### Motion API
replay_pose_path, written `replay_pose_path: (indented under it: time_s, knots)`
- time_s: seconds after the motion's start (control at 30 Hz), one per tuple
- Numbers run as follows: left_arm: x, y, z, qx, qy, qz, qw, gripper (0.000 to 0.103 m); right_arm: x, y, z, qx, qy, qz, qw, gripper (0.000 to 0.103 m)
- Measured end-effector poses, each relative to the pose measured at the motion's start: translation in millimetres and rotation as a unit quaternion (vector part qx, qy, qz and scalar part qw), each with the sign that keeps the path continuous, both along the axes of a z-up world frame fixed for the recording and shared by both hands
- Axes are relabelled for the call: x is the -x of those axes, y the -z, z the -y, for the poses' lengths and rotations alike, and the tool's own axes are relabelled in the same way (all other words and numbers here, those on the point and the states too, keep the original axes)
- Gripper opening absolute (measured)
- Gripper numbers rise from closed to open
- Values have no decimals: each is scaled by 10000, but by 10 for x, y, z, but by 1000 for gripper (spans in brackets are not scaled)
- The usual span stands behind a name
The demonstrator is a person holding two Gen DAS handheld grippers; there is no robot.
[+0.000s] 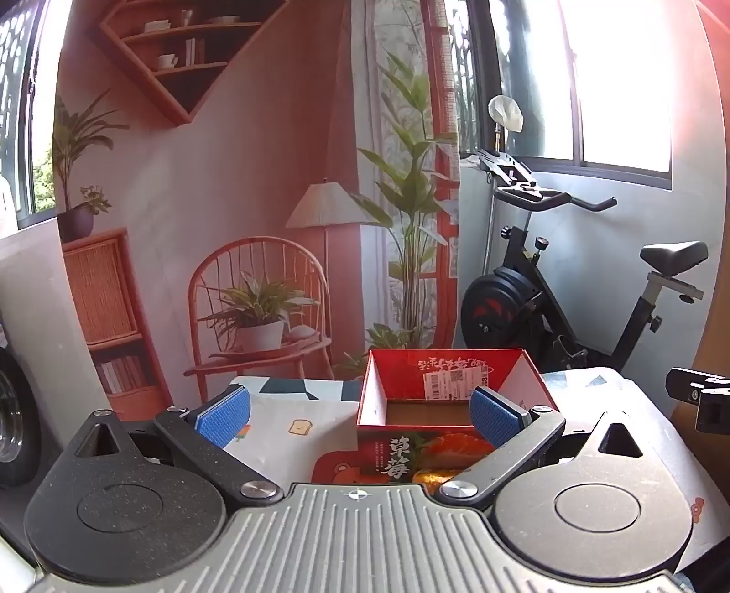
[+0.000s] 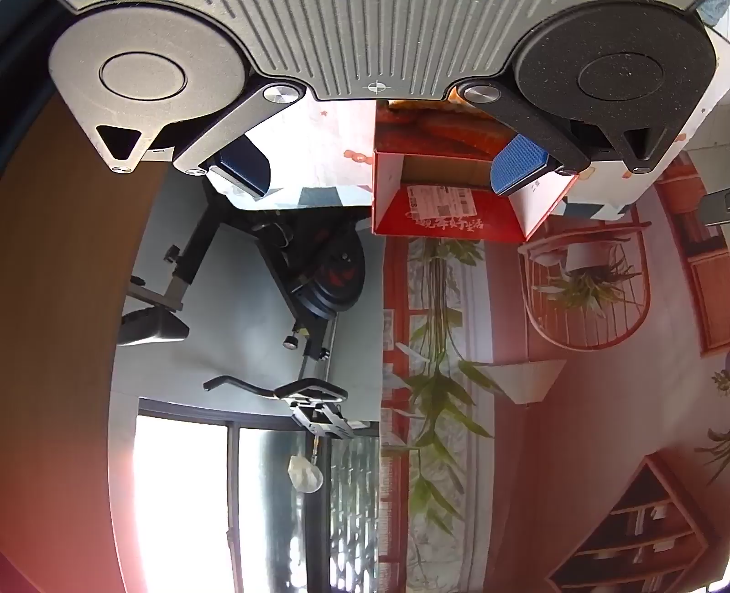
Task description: Organize soft objects
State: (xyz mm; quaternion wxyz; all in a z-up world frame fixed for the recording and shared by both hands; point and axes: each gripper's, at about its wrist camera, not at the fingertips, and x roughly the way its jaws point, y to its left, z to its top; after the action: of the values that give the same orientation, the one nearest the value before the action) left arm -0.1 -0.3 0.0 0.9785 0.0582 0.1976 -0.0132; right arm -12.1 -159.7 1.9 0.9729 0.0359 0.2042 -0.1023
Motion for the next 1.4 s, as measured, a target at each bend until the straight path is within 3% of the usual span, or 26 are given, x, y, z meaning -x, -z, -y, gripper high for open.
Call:
replay_pose_path:
  time_s: [1.4]
  knots:
    - [-50,35,-55,218,23,-99,9997,103,-1,9,-7,10,-4,26,10000,103]
